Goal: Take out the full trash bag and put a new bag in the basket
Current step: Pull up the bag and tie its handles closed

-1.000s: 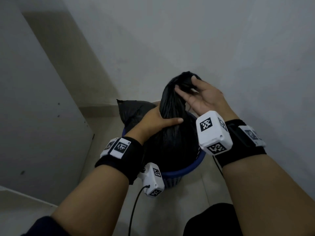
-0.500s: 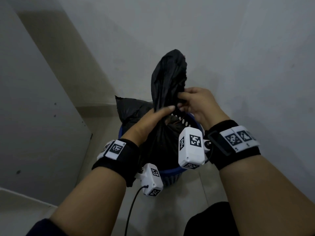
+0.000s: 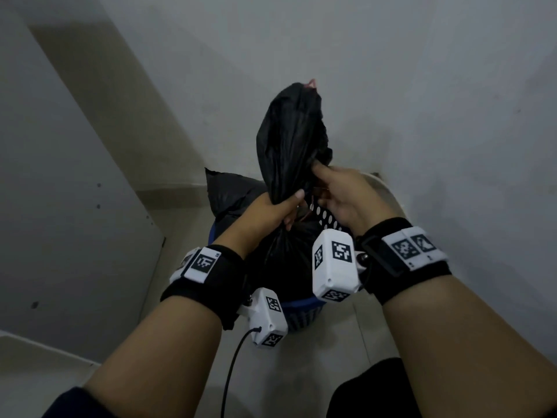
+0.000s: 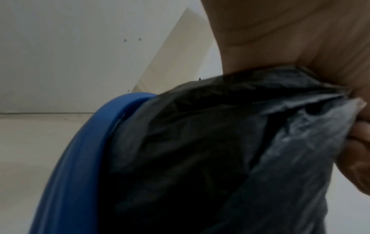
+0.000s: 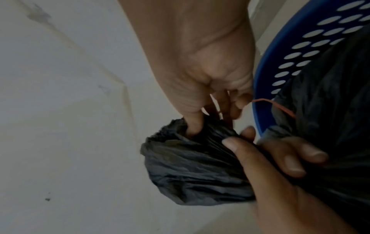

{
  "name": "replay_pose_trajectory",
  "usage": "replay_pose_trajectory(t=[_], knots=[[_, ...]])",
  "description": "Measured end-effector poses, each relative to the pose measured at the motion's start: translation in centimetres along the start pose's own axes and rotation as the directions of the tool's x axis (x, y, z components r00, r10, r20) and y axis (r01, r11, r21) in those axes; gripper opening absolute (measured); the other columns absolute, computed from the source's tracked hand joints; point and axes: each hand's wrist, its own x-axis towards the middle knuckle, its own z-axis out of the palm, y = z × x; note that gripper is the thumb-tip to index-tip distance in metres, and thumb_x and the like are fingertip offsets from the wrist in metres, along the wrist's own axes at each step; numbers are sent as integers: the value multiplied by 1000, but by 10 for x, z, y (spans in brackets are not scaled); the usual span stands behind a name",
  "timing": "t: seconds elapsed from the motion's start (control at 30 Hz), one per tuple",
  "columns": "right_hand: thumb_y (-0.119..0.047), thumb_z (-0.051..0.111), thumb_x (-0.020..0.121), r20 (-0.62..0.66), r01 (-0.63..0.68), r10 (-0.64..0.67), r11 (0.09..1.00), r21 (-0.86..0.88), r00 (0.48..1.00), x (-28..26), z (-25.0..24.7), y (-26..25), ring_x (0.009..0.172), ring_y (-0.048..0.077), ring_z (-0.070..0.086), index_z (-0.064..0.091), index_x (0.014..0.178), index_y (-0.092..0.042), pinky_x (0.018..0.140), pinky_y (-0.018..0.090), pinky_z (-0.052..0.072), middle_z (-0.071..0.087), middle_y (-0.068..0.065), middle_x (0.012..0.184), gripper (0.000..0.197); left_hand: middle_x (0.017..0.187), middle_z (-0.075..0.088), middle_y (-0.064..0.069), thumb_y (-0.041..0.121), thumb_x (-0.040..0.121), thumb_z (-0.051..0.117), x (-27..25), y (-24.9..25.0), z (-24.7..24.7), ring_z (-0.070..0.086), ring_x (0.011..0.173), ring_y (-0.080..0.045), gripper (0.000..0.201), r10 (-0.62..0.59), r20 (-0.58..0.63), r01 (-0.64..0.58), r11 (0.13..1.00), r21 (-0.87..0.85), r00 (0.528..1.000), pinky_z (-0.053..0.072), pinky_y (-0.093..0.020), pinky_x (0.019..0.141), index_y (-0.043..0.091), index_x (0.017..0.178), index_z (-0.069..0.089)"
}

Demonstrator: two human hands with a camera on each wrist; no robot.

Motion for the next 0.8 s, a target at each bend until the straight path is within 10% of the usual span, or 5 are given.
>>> replay_pose_trajectory(t=[0.13, 0.33, 0.47, 0.6, 0.8], knots=[[-4, 52, 95, -167, 29, 23, 952, 305, 986, 7, -5, -9, 35, 7, 45, 55, 87, -6, 31, 17, 34, 51, 7, 66, 8, 54, 56, 2, 44, 94, 58, 2, 1, 0, 57, 59, -13, 50, 15, 16, -17, 990, 139, 1000, 46, -26, 74, 6, 61, 58], [8, 54, 85, -90, 368, -359, 919, 138, 929, 1, -11, -16, 98, 32, 66, 50, 100, -11, 88, 38, 56, 52, 17, 114, 25, 50, 52, 6, 36, 98, 53, 13, -5, -4, 51, 52, -12, 33, -113, -54, 116, 992, 52, 992, 42, -27, 66, 12, 78, 64], [14, 52, 65, 476, 717, -639, 176, -675, 605, -1, -4, -13, 133, 27, 40, 58, 120, -21, 111, 42, 34, 49, 8, 136, 66, 48, 52, 6, 29, 94, 59, 15, -7, -2, 45, 45, -9, 29, -151, -50, 153, 988, 29, 987, 37, -29, 57, 14, 71, 62], [-13, 67, 79, 587, 551, -295, -202, -810, 754, 4, -4, 17, 143, 26, -30, 43, 136, -38, 116, 60, -6, -17, -3, 161, 67, 53, 60, 7, 24, 91, 62, 10, 7, -3, 55, 49, -5, 22, -152, -7, 150, 966, 212, 988, 42, -26, 59, 17, 71, 63], [-8, 53, 84, 437, 491, -332, 96, -866, 836, 5, -18, 9, 120, 25, 53, 53, 99, -15, 119, 51, -9, 63, 6, 101, 16, 97, 74, 6, 39, 71, 84, -3, -3, -21, 68, 94, -9, 38, -57, 74, 16, 882, 471, 996, 52, -36, 92, 21, 102, 70]])
